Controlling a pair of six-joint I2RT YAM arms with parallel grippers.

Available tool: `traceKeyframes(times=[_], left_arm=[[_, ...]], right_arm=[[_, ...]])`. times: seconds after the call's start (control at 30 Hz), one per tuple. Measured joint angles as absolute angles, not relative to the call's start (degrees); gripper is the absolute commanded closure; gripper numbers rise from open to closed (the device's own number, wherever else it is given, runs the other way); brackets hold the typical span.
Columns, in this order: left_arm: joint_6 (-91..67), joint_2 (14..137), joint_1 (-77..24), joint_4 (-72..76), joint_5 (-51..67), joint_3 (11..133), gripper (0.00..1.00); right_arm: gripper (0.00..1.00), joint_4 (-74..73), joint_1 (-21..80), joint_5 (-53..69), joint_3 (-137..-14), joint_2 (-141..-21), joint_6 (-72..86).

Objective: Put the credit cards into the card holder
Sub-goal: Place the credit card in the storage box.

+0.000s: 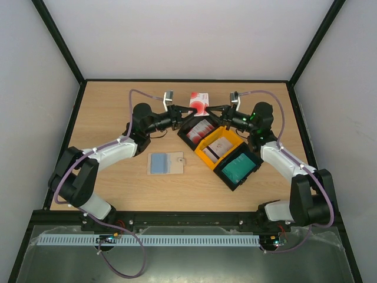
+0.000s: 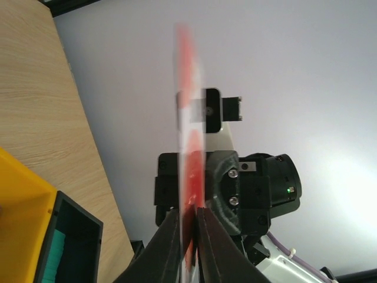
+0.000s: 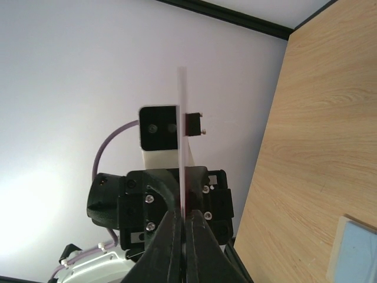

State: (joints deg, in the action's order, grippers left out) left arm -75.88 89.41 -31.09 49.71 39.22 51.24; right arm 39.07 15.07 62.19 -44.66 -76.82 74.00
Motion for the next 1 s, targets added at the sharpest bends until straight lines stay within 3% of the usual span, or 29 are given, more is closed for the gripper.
traceKeyframes(times=[0.47, 1.0], left_arm=[[-74.5, 88.8, -29.5, 48.0, 39.5, 50.2, 0.93], [-62.8, 80.9, -27.7, 31.7, 35.1, 43.9, 0.97]], right_arm=[[0.98, 35.3, 14.2, 60.8, -44.5, -76.2, 70.7], [0.98, 4.0, 13.8, 47.0, -52.8, -78.4, 44.9]])
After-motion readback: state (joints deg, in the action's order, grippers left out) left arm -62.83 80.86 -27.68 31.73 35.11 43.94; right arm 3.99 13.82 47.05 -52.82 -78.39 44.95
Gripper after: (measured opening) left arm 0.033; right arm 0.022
